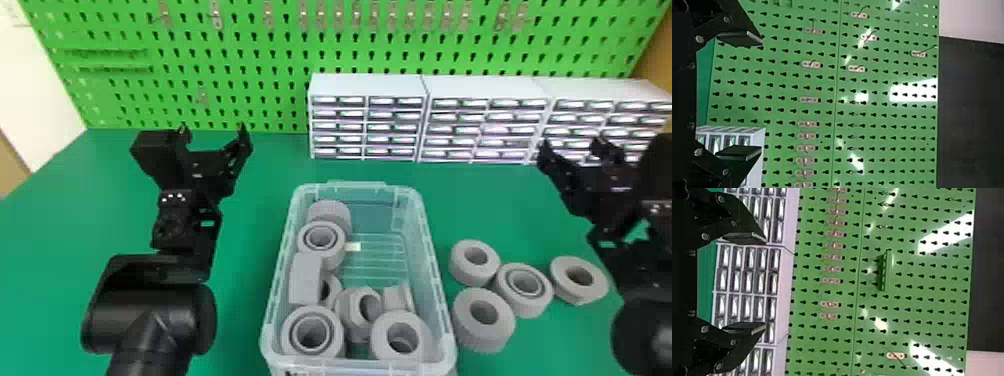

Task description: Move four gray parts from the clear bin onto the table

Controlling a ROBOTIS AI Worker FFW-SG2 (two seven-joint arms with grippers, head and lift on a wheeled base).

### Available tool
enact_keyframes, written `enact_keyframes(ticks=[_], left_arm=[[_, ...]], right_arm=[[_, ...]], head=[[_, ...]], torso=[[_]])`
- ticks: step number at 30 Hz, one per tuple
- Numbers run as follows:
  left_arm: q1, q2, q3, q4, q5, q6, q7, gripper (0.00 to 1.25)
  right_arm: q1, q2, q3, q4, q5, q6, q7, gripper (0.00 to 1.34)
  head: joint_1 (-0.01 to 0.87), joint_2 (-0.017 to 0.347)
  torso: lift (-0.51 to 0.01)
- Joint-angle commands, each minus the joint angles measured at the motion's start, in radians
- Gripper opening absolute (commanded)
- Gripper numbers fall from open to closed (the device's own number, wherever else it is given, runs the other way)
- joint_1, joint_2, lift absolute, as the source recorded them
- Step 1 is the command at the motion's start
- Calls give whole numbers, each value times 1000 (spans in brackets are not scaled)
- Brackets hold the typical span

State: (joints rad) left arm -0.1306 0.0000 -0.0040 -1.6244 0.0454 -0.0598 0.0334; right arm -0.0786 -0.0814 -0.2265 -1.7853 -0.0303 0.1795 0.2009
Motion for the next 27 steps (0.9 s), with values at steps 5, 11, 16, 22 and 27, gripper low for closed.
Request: enact_keyframes(ticks=[5,11,16,22,27], left_arm=[[2,-3,-1,1,2,0,0,953],[0,-3,2,3,4,0,0,953],[2,-3,1,6,5,0,0,953],[-6,-3,-1,12,8,0,-3,953],[2,-3,-2,12,13,0,-6,953]], right_arm=[[-4,-3,-7,-6,1,2,0,845],[-4,-1,-10,-5,1,3,0,845],[-4,-3,-14,-5,4,11,0,845],[-9,0,-10,-5,12,17,0,845],[-15,-18,12,-6,15,21,0,845]], head=[[693,72],[693,72],[693,72],[693,72],[693,72]], torso=[[-52],[-52],[-52],[-52],[-52]])
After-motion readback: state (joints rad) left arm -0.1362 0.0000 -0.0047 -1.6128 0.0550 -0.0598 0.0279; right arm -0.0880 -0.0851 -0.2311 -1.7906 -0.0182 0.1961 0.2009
